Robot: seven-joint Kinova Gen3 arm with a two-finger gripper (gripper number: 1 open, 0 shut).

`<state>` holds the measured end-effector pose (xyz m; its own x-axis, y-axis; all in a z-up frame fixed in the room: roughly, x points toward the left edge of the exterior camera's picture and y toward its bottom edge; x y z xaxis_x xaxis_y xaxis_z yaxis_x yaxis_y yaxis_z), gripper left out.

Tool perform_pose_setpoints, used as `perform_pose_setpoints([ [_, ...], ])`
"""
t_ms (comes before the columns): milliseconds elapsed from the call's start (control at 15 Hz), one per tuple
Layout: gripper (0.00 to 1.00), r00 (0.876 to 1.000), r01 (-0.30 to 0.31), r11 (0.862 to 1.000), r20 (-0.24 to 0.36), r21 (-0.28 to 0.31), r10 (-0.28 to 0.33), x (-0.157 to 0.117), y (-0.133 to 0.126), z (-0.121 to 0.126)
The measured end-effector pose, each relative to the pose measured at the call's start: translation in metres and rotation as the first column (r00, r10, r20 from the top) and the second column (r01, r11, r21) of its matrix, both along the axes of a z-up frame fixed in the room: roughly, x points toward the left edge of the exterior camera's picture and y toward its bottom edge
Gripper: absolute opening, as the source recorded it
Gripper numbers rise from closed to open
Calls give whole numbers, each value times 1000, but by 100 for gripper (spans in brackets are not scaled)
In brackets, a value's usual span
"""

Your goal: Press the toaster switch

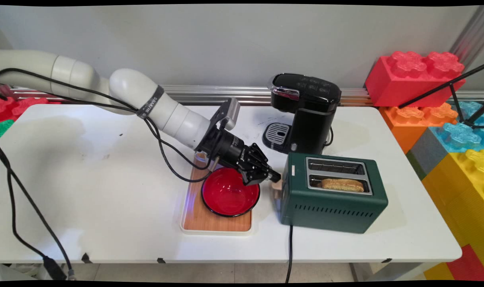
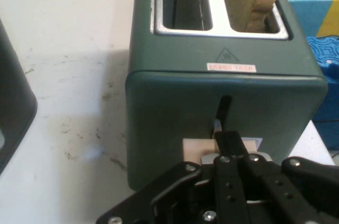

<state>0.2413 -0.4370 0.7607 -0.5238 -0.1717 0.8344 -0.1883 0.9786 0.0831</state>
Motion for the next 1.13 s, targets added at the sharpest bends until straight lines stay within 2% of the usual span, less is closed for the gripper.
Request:
perform_pose_setpoints([
  [1133,0,1000,-5,1000,10,8,5,-5,-5,-12],
])
